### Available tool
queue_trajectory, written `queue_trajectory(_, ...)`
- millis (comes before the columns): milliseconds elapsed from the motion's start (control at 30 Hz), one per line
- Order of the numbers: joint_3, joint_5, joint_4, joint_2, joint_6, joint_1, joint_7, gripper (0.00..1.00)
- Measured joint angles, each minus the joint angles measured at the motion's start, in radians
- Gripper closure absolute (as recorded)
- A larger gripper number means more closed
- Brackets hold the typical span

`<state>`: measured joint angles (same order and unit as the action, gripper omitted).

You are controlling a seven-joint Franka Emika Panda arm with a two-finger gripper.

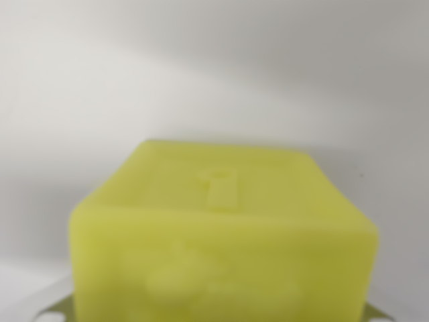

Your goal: Pick yellow cube

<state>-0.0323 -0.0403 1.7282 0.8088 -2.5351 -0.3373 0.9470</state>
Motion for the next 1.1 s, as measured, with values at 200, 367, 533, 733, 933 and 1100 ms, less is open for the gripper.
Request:
queue_trajectory(200,0.0,0.0,0.009,-0.025,0.015,0.0,-0.001,1.0)
queue_trajectory(367,0.0,0.002,0.019,-0.051,0.032,0.0,-0.002,1.0)
queue_trajectory(533,0.0,0.004,0.027,-0.077,0.05,0.0,-0.003,1.0)
queue_trajectory(733,0.0,0.006,0.035,-0.108,0.073,0.0,-0.005,1.0)
queue_trajectory(933,0.0,0.008,0.041,-0.137,0.096,-0.001,-0.006,1.0)
queue_trajectory(1100,0.0,0.01,0.045,-0.162,0.116,-0.001,-0.007,1.0)
